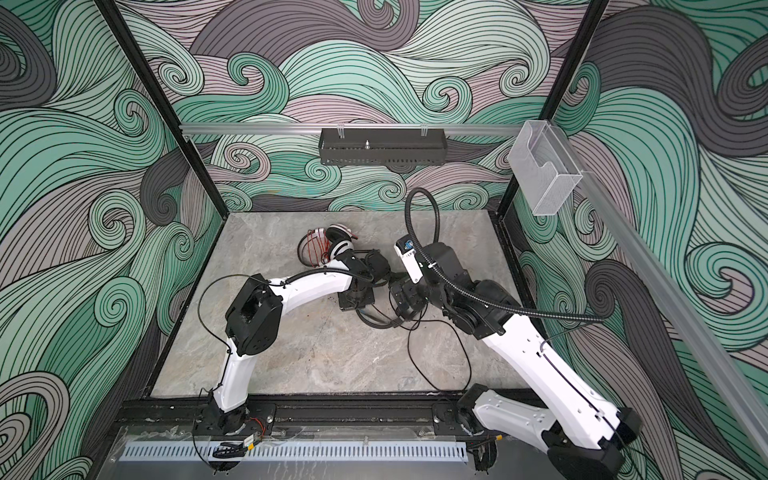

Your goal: Wrap the headphones

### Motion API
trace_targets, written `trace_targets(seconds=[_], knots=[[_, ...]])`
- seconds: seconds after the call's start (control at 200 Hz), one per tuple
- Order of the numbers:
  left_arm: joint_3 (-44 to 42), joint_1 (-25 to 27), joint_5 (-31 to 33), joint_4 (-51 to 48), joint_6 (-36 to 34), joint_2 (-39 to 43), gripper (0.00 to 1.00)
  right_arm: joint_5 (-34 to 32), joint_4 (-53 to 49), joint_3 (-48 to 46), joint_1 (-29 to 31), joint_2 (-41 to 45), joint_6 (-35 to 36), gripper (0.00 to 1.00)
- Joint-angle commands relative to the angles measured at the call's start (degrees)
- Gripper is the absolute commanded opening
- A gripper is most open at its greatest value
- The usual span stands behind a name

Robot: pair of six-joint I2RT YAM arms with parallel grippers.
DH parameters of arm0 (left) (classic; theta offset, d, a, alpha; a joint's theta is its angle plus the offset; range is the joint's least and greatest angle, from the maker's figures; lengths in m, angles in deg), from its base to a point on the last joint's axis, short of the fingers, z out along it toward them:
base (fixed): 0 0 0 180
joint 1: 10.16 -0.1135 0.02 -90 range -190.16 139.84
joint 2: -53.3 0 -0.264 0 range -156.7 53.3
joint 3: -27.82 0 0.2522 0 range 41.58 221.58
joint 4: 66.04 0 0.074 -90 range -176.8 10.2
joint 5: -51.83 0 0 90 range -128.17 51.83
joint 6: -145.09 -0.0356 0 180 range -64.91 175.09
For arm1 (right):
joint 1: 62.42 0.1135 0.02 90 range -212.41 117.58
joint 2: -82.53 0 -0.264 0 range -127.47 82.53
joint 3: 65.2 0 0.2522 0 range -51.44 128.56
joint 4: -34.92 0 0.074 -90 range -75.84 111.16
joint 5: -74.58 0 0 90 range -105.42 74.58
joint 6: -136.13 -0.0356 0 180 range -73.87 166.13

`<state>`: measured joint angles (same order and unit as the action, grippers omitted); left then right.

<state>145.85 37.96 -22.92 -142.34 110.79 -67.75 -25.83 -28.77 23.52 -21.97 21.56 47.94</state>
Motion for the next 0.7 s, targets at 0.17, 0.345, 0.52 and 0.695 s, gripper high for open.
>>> trace_targets(seconds=[0.17,0.345,0.52,0.695], knots=[[46.2,3.5,35.6,-37.5,-29.1,-7.4,0.00,2.3,0.2,3.1,-0.8,-0.1,-3.3,0.99],[43.3,5.0,47.8,-40.5,-34.5,-1.6,0.00,2.4,-0.4,4.0,-1.5,0.1,-4.3,0.99],[35.8,5.0,50.2,-40.2,-33.8,2.6,0.00,3.2,-0.9,4.0,-2.3,0.9,-5.0,0.99],[35.6,5.1,43.7,-39.3,-34.3,2.6,0.00,10.3,-0.9,3.0,-3.5,0.4,-7.8,0.99]])
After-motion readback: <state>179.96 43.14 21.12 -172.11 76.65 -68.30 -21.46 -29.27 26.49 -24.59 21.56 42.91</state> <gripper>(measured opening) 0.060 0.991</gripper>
